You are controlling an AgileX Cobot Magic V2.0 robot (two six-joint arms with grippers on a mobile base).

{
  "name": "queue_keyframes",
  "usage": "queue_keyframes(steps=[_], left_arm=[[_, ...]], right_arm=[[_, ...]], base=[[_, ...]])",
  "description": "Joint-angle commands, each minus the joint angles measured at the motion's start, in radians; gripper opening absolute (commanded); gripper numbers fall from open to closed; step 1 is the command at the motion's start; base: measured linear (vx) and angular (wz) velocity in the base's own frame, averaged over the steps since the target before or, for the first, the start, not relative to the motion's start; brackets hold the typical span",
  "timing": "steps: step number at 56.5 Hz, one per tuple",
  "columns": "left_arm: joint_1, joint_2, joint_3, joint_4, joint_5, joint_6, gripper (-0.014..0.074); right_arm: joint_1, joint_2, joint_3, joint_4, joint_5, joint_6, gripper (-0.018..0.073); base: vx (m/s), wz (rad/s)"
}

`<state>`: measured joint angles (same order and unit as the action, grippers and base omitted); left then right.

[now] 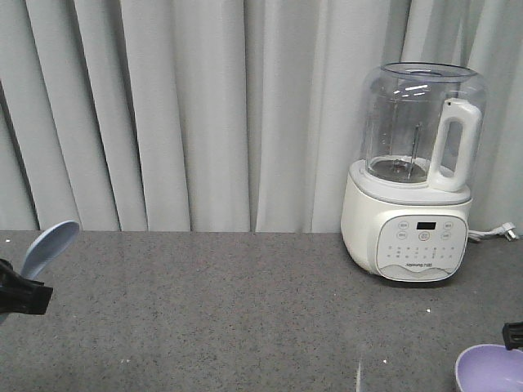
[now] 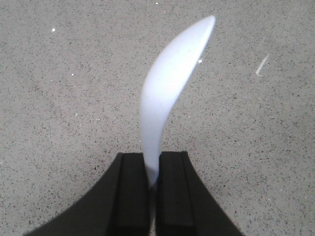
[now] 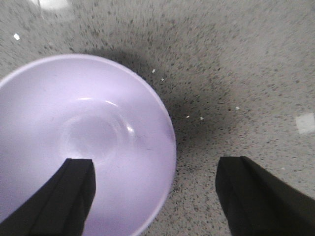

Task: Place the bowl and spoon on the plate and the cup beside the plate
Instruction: 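Grip the lavender bowl rim with the right gripper and lift it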

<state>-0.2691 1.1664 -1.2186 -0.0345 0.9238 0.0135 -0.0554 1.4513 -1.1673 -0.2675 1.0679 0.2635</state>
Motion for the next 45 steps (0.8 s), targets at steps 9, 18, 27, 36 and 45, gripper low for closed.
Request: queue_keyframes(steps=[9, 18, 27, 36, 45], left_arm=[[-0.007, -0.023, -0.024, -0.010, -0.056, 0.004, -0.0006], [-0.007, -0.023, -0.024, -0.010, -0.057, 0.004, -0.0006], [-0.007, -0.023, -0.024, -0.010, -0.057, 0.004, -0.0006], [-0.007, -0.023, -0.024, -0.010, -0.057, 0.004, -0.0006], [-0.006, -0.023, -0.024, -0.010, -0.057, 0.004, -0.0006]], right_arm=[[-0.083, 0.080, -0.033, 0.023, -0.057, -0.042, 0.0546], [-0.139, 0.109, -0.033, 0.049, -0.091, -0.092, 0.0546], [-0.152, 0.138, -0.033, 0.096, -0.138, -0.133, 0.0538], [-0.152, 0.174, -0.033, 0.163, -0.172, -0.175, 0.0495], [-0.151, 0.179, -0.033, 0.170, -0.195, -0.189, 0.0286]], base=[[0.00, 0.00], [0.00, 0.00], [0.00, 0.00], [0.00, 0.00], [0.00, 0.00]])
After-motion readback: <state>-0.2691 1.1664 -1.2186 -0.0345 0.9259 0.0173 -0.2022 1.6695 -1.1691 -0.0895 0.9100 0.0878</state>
